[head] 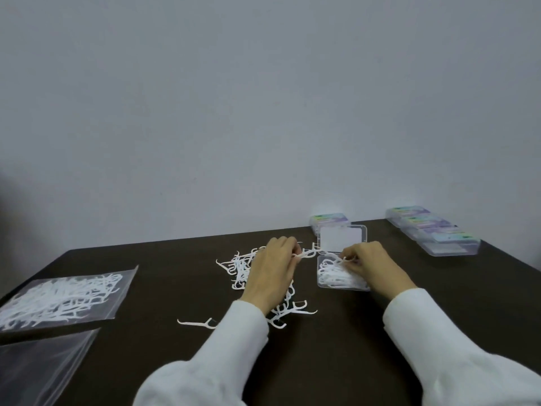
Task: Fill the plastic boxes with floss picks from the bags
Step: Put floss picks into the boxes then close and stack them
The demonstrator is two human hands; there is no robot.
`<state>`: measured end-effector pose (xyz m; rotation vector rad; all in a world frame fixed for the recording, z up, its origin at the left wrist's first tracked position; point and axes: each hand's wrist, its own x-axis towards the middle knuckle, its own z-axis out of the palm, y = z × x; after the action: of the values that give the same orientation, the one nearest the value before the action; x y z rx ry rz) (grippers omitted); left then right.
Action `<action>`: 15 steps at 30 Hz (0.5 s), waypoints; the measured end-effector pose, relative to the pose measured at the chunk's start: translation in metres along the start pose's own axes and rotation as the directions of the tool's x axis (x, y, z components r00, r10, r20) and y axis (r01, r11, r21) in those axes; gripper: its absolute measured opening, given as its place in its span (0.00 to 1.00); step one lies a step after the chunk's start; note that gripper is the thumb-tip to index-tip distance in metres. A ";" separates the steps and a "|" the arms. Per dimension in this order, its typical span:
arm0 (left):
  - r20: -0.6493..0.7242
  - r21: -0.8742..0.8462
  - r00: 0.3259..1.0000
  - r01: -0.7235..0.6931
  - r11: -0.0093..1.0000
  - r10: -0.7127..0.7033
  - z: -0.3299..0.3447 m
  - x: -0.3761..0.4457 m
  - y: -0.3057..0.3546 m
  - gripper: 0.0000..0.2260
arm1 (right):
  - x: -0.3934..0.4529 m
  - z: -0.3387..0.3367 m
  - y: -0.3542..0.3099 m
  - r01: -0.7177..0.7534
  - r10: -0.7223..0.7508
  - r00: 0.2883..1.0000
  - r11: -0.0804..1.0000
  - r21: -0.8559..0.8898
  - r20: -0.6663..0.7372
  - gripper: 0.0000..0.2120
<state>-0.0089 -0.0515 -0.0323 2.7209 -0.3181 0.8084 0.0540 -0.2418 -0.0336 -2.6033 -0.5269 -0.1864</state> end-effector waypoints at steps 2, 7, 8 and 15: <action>-0.009 -0.034 1.000 -0.006 0.999 0.006 0.011 0.005 0.002 0.05 | 0.001 0.002 0.000 0.012 -0.012 1.000 1.000 0.026 -0.029 0.12; -0.001 -0.070 1.000 -0.021 0.997 0.021 0.028 0.017 0.005 0.04 | -0.002 -0.001 0.004 0.037 -0.027 0.994 0.996 0.084 -0.110 0.16; -0.008 -0.087 1.000 -0.030 0.996 0.030 0.029 0.020 0.006 0.04 | -0.003 -0.001 0.006 0.047 -0.033 0.991 0.994 0.104 -0.133 0.15; 0.053 -0.106 0.994 -0.092 0.990 0.098 0.046 0.037 0.025 0.06 | -0.002 -0.013 0.023 -0.016 0.077 0.923 0.987 0.161 -0.376 0.10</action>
<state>0.0374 -0.0950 -0.0437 2.6531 -0.4924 0.7168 0.0611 -0.2670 -0.0326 -2.3408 -0.3235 -0.5983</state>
